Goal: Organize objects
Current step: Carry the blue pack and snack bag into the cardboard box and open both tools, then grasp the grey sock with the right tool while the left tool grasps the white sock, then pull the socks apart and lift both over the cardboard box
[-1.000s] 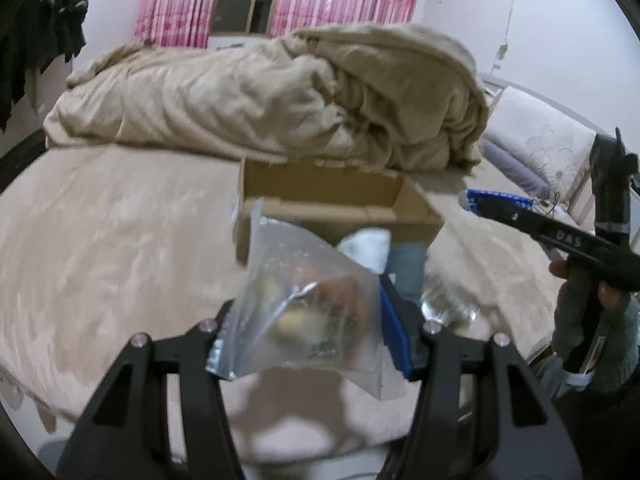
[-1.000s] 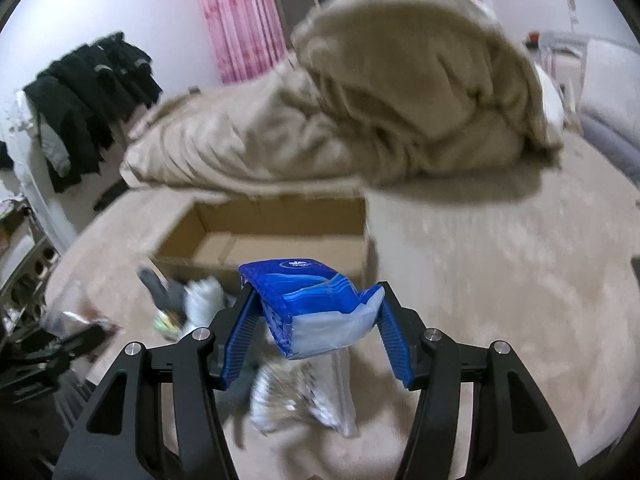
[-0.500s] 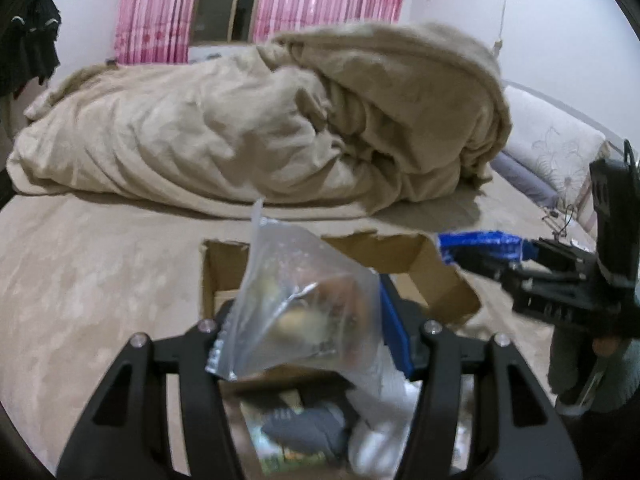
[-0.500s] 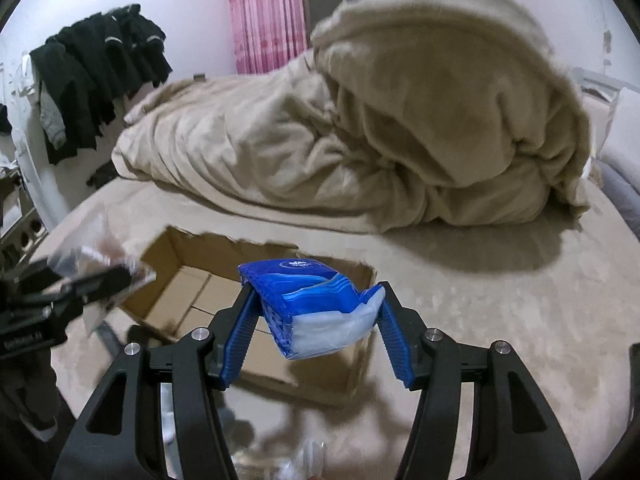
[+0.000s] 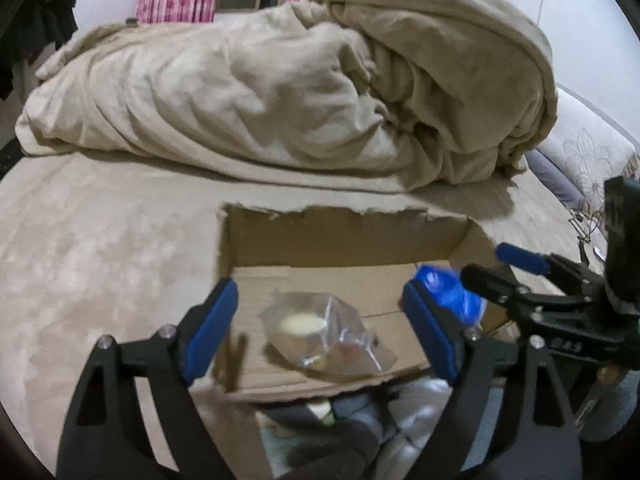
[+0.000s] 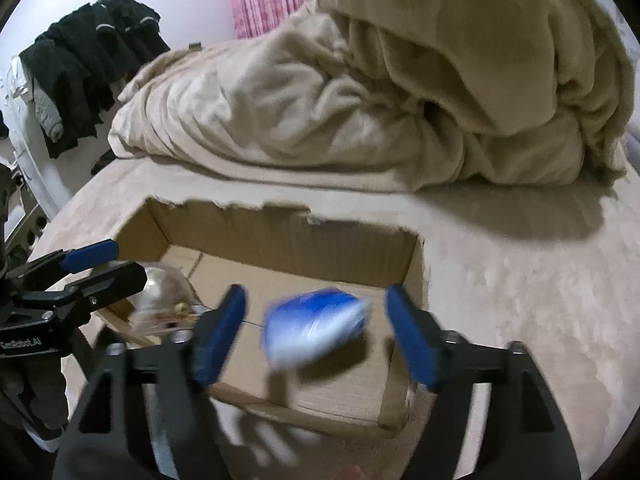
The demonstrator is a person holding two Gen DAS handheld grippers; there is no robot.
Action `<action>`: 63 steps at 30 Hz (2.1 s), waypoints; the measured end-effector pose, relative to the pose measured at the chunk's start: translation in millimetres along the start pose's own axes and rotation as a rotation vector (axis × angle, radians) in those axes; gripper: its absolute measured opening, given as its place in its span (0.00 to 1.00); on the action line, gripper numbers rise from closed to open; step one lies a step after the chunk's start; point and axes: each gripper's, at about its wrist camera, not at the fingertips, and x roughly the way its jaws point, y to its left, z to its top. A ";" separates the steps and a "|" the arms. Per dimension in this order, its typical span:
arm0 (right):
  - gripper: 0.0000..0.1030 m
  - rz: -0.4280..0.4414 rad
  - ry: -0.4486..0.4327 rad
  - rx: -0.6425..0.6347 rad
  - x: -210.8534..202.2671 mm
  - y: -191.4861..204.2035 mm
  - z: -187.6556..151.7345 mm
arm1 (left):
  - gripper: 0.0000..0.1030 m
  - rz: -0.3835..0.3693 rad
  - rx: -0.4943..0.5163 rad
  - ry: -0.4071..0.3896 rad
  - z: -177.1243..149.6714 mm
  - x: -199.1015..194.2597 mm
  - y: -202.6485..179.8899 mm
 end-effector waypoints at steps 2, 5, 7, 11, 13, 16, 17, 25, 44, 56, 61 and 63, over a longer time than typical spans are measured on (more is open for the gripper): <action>0.82 -0.001 -0.021 0.014 -15.3 2.4 1.3 | 0.87 0.015 0.004 -0.034 -1.5 -15.3 2.0; 0.82 -0.004 -0.056 0.022 -42.0 7.9 2.9 | 0.88 0.015 0.008 -0.075 -6.1 -42.3 4.6; 0.82 -0.014 -0.078 0.016 -59.4 13.3 3.4 | 0.88 0.006 0.004 -0.090 -9.6 -61.0 5.3; 0.82 -0.025 -0.128 0.000 -101.9 27.4 -2.2 | 0.92 -0.013 0.000 -0.142 -21.6 -103.6 4.4; 0.82 -0.024 -0.139 -0.005 -116.0 32.7 -6.1 | 0.93 -0.024 -0.006 -0.152 -28.8 -117.9 3.8; 0.82 -0.021 -0.142 -0.007 -134.3 40.6 -14.6 | 0.93 -0.021 -0.009 -0.147 -42.0 -130.4 2.0; 0.82 -0.020 -0.148 -0.005 -138.6 42.8 -17.7 | 0.93 -0.018 -0.009 -0.143 -46.5 -132.3 1.5; 0.82 0.036 -0.081 -0.042 -136.2 57.5 -47.8 | 0.93 -0.043 0.026 -0.050 -75.5 -115.4 -12.5; 0.67 0.028 0.057 -0.039 -71.0 45.4 -69.6 | 0.84 -0.071 0.099 0.067 -102.2 -48.3 -37.2; 0.49 0.092 0.162 -0.004 -26.7 50.9 -73.6 | 0.49 -0.115 0.192 0.052 -109.3 -32.0 -55.0; 0.33 0.128 0.146 0.009 -34.9 50.4 -72.9 | 0.35 -0.145 0.196 0.044 -109.3 -38.7 -57.5; 0.32 0.134 0.134 0.013 -42.3 49.2 -71.8 | 0.33 -0.153 0.188 0.039 -107.9 -43.4 -57.7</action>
